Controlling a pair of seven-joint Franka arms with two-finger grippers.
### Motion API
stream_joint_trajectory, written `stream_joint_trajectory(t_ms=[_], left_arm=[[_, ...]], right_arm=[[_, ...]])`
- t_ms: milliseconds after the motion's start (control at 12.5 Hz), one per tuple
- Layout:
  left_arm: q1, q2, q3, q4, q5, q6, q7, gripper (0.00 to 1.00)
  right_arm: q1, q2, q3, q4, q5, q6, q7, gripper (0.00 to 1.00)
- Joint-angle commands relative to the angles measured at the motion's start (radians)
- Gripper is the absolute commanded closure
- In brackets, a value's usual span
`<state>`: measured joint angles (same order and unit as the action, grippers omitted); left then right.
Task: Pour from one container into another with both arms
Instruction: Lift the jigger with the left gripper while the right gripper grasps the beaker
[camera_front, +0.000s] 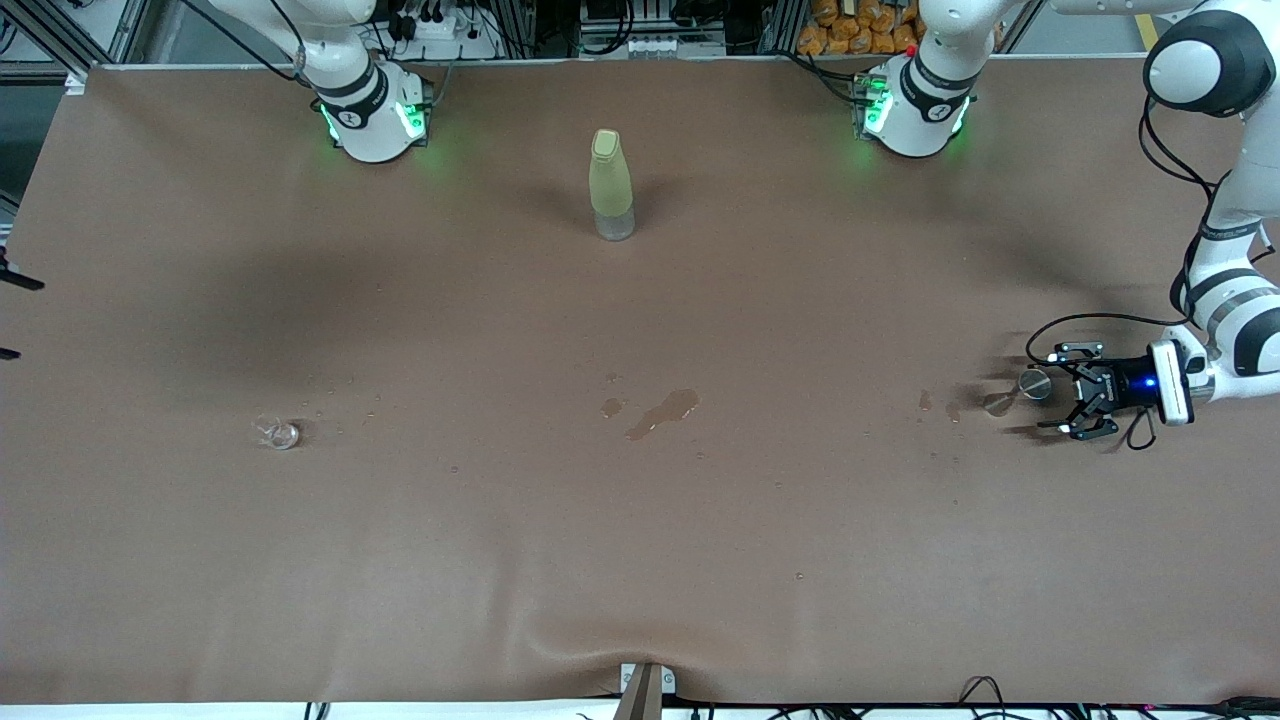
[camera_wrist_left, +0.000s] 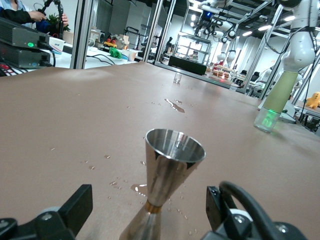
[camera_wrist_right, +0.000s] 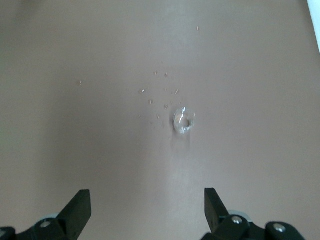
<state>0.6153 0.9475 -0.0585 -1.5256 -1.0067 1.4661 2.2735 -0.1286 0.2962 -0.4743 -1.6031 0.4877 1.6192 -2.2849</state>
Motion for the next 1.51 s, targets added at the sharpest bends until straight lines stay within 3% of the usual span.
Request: stream_joint_trajectory(t_ms=[0, 558, 718, 1116, 1276, 1435], left_arm=[[0.012, 0.049, -0.011, 0.016, -0.055, -0.038, 0.081, 0.0], [0.003, 0.065, -0.011, 0.019, -0.061, -0.038, 0.159, 0.0], [0.001, 0.074, -0.011, 0.022, -0.082, -0.038, 0.201, 0.14], [0.0, 0.097, -0.021, 0.018, -0.113, -0.038, 0.207, 0.23], [0.001, 0.096, -0.021, 0.018, -0.115, -0.039, 0.204, 0.29], [0.001, 0.096, -0.021, 0.019, -0.115, -0.038, 0.204, 0.52]], right_arm=[[-0.035, 0.067, 0.0, -0.015, 0.127, -0.012, -0.122, 0.0], [-0.095, 0.288, 0.0, -0.026, 0.396, -0.097, -0.346, 0.0], [-0.114, 0.354, 0.002, -0.024, 0.469, -0.127, -0.401, 0.0], [-0.158, 0.48, 0.014, -0.021, 0.624, -0.203, -0.516, 0.0], [-0.195, 0.538, 0.057, -0.017, 0.664, -0.217, -0.548, 0.0], [-0.226, 0.59, 0.089, -0.009, 0.707, -0.245, -0.57, 0.0]])
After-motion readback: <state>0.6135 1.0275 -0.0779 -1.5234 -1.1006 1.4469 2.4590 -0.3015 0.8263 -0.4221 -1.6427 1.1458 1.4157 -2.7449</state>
